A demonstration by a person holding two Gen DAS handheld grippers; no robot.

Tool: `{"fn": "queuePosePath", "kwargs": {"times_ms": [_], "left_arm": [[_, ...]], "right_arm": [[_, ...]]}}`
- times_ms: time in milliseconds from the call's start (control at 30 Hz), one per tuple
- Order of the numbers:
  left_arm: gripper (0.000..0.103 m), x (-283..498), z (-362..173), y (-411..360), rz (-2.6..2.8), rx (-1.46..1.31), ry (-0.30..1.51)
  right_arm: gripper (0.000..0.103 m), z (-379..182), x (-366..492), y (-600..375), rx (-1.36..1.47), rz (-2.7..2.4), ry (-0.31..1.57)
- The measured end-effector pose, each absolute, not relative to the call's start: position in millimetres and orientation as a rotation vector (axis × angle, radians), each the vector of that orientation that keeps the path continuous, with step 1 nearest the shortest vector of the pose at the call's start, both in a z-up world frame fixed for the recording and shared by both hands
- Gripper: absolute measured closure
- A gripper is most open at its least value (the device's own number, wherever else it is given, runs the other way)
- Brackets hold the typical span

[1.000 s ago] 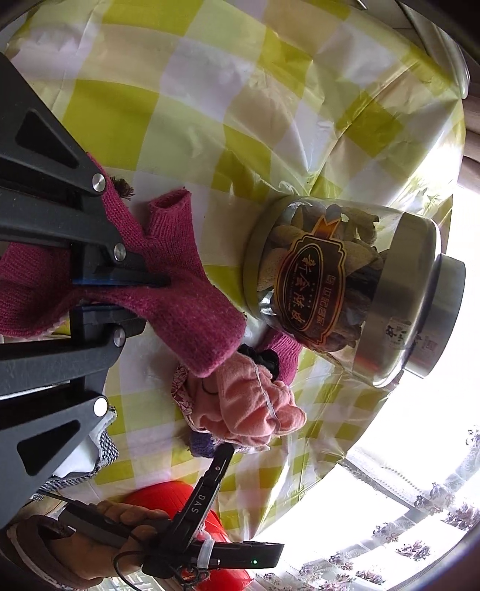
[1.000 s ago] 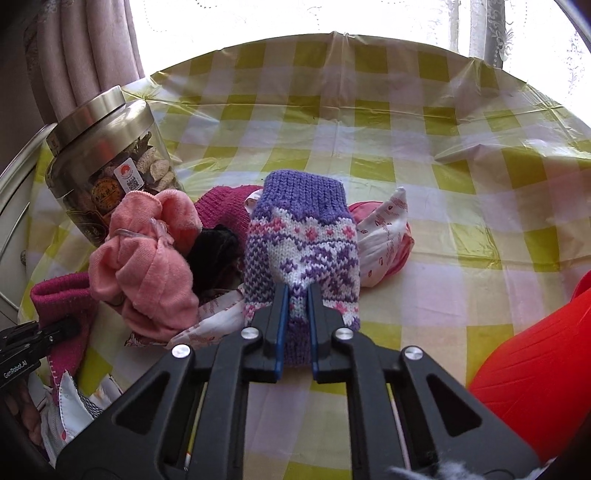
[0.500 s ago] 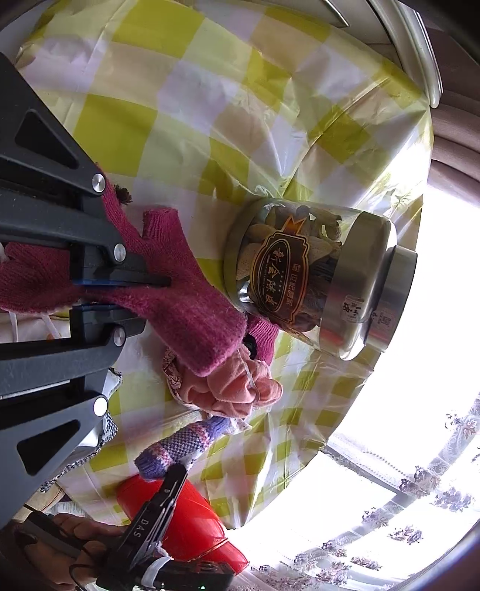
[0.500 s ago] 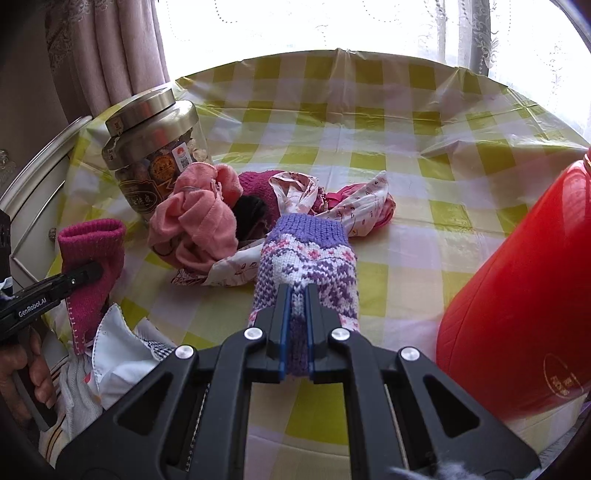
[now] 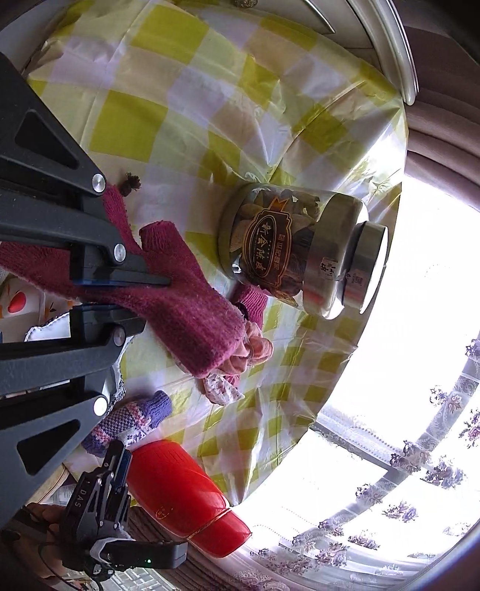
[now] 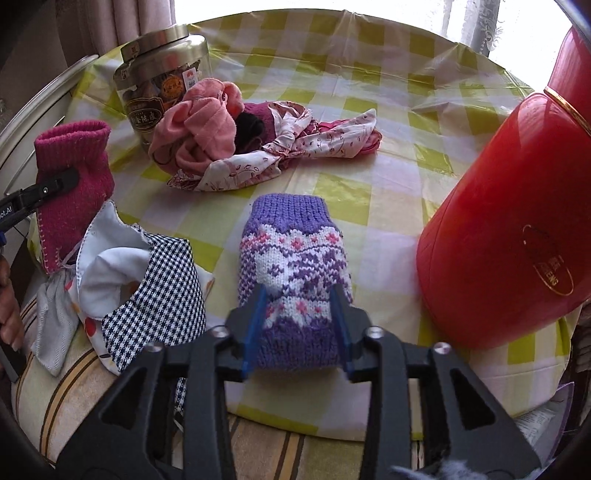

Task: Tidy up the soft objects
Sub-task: 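Grasp the pink knit glove with the left gripper while the right gripper grasps the purple mitten, then carry both knit items over the white box and open both grippers to drop them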

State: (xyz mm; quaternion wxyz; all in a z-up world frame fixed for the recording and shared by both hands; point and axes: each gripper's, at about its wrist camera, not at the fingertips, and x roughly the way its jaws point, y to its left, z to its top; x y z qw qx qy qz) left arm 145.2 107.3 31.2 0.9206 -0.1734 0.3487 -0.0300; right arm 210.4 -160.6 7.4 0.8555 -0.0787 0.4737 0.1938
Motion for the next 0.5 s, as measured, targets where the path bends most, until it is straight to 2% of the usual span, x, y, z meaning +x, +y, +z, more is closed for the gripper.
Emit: {"fn": "queuePosePath", "kwargs": {"times_ms": [33,67,267,333,400,467,500], "left_arm": [[0.097,144.6,31.5,106.5,-0.064,-0.357,0.716],[0.097,144.0,31.7,105.7,-0.066,-0.357,0.716],[0.097,142.0,32.3,101.9,-0.081,-0.354,0.714],[0.097,140.9,33.5,100.7,-0.086,-0.350,0.709],[0.097,140.1,34.8,98.8,-0.090,-0.345,0.707],[0.097,138.8,36.5,95.8,-0.092,-0.340,0.705],[0.097,137.9,37.9,94.0,-0.094,-0.338,0.704]], "right_arm": [[0.029,7.5,211.0,-159.3,-0.169,0.417,0.979],[0.026,6.5,213.3,-156.8,-0.182,0.413,0.977],[0.027,-18.6,237.3,-151.9,-0.180,0.408,1.072],[0.039,-23.0,237.3,-154.2,-0.154,0.432,1.092],[0.061,-19.0,233.7,-154.5,-0.158,0.446,1.080],[0.075,-12.1,228.1,-155.7,-0.168,0.448,1.058],[0.077,-8.8,224.9,-158.2,-0.161,0.450,1.051]]}}
